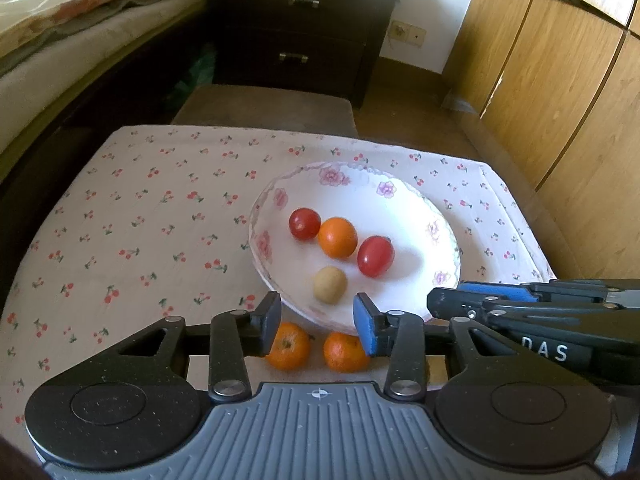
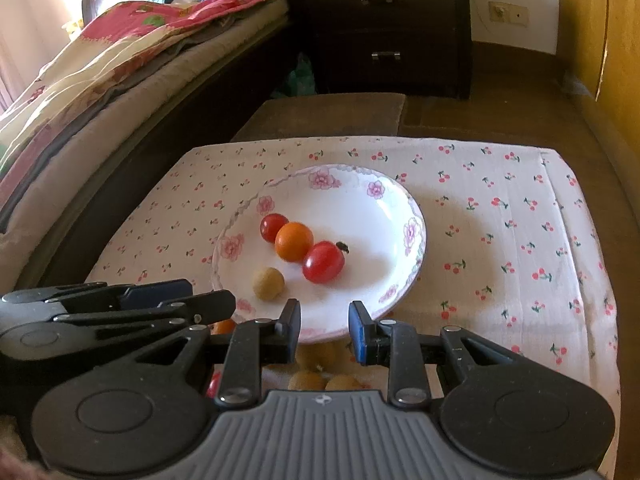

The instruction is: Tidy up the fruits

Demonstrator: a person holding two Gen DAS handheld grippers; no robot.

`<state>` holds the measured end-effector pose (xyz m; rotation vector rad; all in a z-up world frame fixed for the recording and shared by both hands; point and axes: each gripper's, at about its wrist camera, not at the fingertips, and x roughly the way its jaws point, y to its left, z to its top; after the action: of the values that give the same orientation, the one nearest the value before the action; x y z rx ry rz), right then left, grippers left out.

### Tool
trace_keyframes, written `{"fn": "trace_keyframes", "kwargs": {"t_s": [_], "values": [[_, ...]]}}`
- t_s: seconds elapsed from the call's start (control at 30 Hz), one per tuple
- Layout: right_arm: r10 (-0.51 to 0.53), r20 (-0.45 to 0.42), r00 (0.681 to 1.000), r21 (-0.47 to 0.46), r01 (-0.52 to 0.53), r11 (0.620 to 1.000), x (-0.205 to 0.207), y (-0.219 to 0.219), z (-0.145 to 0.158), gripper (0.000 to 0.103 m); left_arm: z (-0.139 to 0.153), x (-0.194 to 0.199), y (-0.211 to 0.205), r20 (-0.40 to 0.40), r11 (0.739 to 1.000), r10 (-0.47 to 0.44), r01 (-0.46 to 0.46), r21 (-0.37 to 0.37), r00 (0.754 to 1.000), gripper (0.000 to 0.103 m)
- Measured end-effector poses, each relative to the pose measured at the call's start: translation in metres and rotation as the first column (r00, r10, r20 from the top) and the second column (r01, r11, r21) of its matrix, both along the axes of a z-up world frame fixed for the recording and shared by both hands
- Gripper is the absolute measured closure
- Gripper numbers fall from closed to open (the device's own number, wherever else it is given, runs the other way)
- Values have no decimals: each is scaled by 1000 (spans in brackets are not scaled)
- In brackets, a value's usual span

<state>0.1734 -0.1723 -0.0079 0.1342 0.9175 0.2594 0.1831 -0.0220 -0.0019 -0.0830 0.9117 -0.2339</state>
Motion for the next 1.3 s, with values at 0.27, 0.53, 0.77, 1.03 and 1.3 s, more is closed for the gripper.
{"fn": "trace_keyframes", "kwargs": {"t_s": [0.27,0.53,0.77,1.03,1.3], "values": [[0,-30,1000,-11,0,1000,-14,-1,-7,75,-2,-19,-3,-17,1000,-27,28,3,999,52],[-18,-55,998,-12,18,1000,-23,-7,-9,74,-10,-31,-7,-56,998,-57,57,-4,997,52],[-18,-65,998,-2,18,1000,-26,-10,-10,74,-24,-31,-14,-106,997,-78,79,6,991,50],[-20,-86,996,-2,20,1000,-25,-11,-16,74,-37,-24,-19,-138,997,-73,77,26,988,50],[-29,-106,994,0,30,1000,-20,-14,-23,73,-39,-20,-19,-136,998,-60,62,12,989,56]]}}
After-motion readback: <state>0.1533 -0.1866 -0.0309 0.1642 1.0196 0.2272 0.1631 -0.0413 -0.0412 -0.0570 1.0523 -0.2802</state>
